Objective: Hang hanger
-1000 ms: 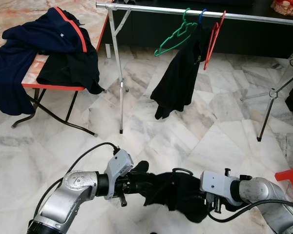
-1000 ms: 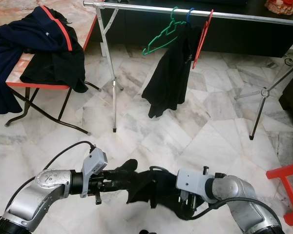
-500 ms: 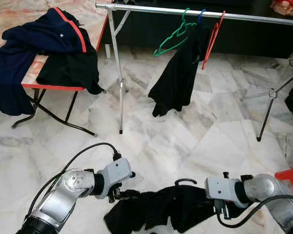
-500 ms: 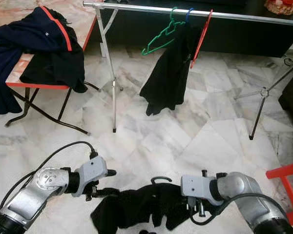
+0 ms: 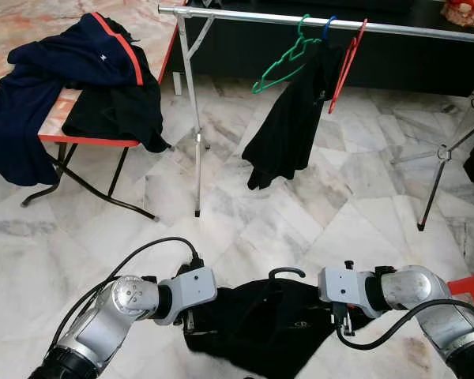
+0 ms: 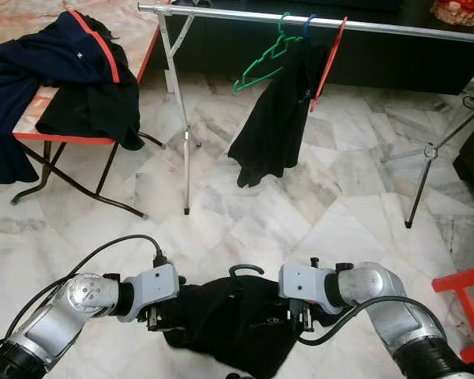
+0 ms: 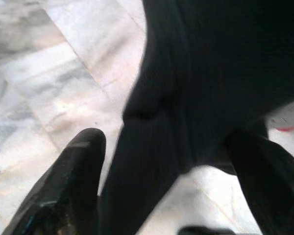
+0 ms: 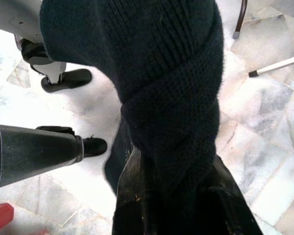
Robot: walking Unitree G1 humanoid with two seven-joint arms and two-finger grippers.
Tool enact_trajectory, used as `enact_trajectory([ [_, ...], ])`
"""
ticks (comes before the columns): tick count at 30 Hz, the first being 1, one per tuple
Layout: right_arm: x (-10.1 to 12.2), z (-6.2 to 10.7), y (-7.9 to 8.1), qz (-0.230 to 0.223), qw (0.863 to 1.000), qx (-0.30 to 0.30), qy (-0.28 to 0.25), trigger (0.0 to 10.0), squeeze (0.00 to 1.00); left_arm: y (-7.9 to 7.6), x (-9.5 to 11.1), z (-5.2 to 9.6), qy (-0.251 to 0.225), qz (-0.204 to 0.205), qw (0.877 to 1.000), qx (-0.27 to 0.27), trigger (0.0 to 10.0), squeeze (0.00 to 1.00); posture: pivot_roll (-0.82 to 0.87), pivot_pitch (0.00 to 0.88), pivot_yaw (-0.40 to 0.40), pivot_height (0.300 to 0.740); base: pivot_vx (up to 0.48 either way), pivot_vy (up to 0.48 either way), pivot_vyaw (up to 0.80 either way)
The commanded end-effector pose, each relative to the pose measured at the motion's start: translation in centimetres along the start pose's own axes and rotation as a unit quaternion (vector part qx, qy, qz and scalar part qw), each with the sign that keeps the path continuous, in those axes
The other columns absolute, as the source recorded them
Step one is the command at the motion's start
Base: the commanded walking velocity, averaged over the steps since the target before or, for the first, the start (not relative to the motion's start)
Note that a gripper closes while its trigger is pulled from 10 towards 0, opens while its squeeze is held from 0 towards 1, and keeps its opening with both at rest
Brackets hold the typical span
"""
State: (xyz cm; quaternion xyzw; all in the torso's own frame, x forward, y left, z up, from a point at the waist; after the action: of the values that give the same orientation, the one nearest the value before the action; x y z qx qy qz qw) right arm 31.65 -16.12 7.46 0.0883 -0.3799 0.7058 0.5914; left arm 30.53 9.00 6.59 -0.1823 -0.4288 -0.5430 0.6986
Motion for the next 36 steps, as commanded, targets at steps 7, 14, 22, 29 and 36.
enact_trajectory([
  [7, 2.0, 0.3, -0.9, 0.021, 0.999, -0.01, -0.039, 0.0, 0.0, -0.4, 0.1, -0.9, -0.005, -0.007, 1.0, -0.001, 10.0, 0.0, -0.04, 0.253, -0.087, 0.74, 0.0, 0.0, 0.0],
  [14, 2.2, 0.4, -1.1, 0.025, 0.999, -0.012, -0.04, 0.0, 0.0, -1.5, -0.3, -0.9, -0.005, 0.0, 0.999, -0.033, 0.0, 0.0, -0.04, 0.238, -0.085, 0.74, 0.0, 0.0, 0.0],
  [22, 2.4, 0.4, -1.3, 0.023, 0.999, -0.017, -0.045, 0.0, 0.0, -1.7, 0.4, -1.0, -0.029, 0.02, 0.999, -0.04, 0.0, 0.0, -0.04, 0.222, -0.081, 0.74, 0.0, 0.0, 0.0],
  [29, 2.6, 0.4, -1.2, 0.021, 0.998, -0.017, -0.052, 0.0, 0.0, -1.5, 1.4, -1.1, -0.056, 0.036, 0.997, -0.037, 0.0, 0.0, -0.04, 0.213, -0.079, 0.74, 0.0, 0.0, 0.0],
  [36, 2.6, 0.5, -1.3, 0.017, 0.998, -0.023, -0.055, 0.0, 0.0, -1.6, 2.5, -0.8, -0.094, 0.062, 0.993, -0.043, 0.0, 0.0, -0.05, 0.203, -0.075, 0.74, 0.0, 0.0, 0.0],
])
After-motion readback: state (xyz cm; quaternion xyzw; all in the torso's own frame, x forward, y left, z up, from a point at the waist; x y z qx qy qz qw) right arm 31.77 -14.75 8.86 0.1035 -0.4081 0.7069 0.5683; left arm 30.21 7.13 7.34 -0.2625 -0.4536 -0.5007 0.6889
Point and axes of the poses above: a point about 5 cm out from each wrist's last joint towards the gripper, its own z axis pointing back from the gripper into the wrist, its own x axis along the axis of the wrist's last joint, y = z × x, the point moved 5 cm from there along -z, pointing out of the wrist towards the gripper, and after that the axes turned 9 degrees about z, right-handed, at the moved point
